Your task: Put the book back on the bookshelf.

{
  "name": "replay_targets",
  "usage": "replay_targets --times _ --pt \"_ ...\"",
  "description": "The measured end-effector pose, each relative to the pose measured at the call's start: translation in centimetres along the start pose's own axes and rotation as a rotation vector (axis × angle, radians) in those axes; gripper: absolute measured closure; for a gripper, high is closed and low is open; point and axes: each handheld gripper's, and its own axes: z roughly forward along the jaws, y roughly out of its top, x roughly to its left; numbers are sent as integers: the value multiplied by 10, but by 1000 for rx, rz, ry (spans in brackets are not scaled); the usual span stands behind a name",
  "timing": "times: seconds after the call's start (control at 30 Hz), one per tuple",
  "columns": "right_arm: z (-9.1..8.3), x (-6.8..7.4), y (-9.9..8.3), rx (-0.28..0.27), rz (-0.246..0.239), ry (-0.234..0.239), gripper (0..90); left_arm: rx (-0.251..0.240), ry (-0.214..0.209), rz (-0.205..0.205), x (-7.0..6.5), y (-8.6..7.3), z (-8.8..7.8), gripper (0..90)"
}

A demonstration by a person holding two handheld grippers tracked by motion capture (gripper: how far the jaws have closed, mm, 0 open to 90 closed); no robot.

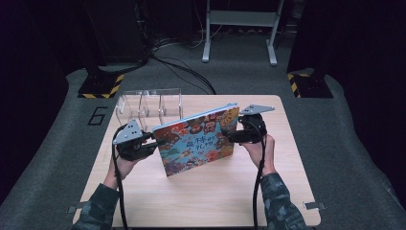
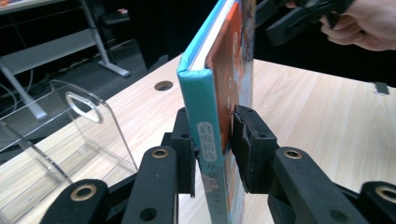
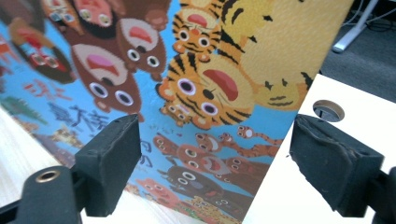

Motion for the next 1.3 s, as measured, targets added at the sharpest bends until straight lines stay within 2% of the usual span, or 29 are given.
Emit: replay_targets --times 0.07,0.17,0.27,0.37,0.43,0.5,0.53,0.6,0.63,0.67,0.7,0.73,0.83,0.87,0.93,1.07,1.1,1.17,1.2,1.23,1.3 --pt "2 0 1 -9 3 -1 151 7 -8 1 -1 0 -1 722" --pt "6 2 4 -17 14 -1 149 16 14 22 -4 2 -1 723" --pt "8 4 7 -18 4 -19 152 21 36 1 -6 3 -1 721" --pt "10 4 8 -17 9 -25 161 20 60 10 -9 2 -1 717" --pt "11 4 9 -16 4 -25 163 16 58 8 -11 2 -1 716" --pt "10 4 9 -16 6 -21 162 13 37 0 -9 2 -1 718" --pt "10 4 8 -15 6 -18 161 20 24 12 -8 2 -2 720" --pt "8 4 8 -16 3 -19 174 31 7 12 -6 3 -2 717" --pt "8 3 7 -19 -3 -19 178 33 -5 33 -4 4 -2 708" --pt "8 3 7 -20 2 -18 182 35 -2 30 -4 6 -1 699" --pt "7 3 7 -22 3 -17 184 50 -5 16 -4 8 -1 699" --pt "7 3 7 -23 3 -17 184 45 11 6 -4 11 0 697" --pt "7 3 7 -22 3 -21 184 63 -24 -54 -3 20 3 640" --pt "7 3 7 -20 4 -23 185 71 -41 -60 -3 23 4 636" --pt "7 3 7 -20 -2 -23 185 97 -42 -60 -3 28 9 603" --pt "6 4 7 -19 6 -23 191 135 -89 -53 -4 37 18 565" --pt "6 4 7 -20 8 -24 191 141 -99 -61 -4 39 20 530" --pt "6 4 7 -20 13 -26 191 156 -127 -45 -4 43 25 479" --pt "6 4 7 -19 11 -25 191 153 -130 -55 -4 44 27 463" --pt "5 4 7 -19 9 -26 191 158 -138 -53 -3 46 28 460" --pt "5 4 6 -18 9 -25 192 161 -124 -34 -3 47 30 494"
